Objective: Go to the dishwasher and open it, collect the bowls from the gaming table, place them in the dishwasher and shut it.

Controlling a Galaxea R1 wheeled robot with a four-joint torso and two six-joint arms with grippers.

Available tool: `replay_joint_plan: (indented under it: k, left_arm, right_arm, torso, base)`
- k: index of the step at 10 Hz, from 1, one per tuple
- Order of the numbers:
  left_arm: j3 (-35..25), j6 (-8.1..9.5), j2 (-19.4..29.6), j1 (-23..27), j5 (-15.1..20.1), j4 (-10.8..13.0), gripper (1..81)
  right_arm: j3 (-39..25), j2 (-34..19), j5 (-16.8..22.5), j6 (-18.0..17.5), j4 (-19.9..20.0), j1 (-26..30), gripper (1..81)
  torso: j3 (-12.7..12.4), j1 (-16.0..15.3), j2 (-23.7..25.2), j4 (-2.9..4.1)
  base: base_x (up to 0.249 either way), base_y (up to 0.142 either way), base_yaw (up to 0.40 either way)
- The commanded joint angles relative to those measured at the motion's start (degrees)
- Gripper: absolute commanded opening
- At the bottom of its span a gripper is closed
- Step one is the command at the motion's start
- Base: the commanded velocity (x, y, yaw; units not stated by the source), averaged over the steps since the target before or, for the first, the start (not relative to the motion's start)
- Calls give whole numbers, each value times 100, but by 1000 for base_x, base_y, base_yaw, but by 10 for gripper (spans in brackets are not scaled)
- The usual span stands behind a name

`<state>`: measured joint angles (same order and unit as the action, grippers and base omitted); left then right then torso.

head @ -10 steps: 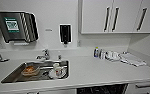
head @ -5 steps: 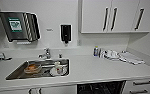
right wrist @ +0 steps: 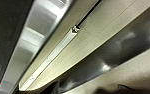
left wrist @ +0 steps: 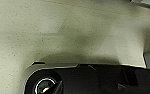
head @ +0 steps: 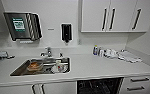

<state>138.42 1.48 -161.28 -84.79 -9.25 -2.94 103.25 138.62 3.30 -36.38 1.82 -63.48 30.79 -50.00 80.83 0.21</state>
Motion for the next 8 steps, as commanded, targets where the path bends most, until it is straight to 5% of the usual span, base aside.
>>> replay_joint_plan:
  k: [1, 8]
  left_arm:
    - [-52, -16, 69, 309, 240, 13, 811]
    - [-26, -16, 43, 309, 249, 21, 811]
  right_arm:
    - [-131, -183, 487, 35, -102, 366, 811]
    - [352, 151, 487, 34, -252, 164, 811]
  torso:
    - [0, 0, 0, 0]
    - [0, 0, 5, 0]
  base:
    - [-103, 0, 0]
    - [-10, 0, 0]
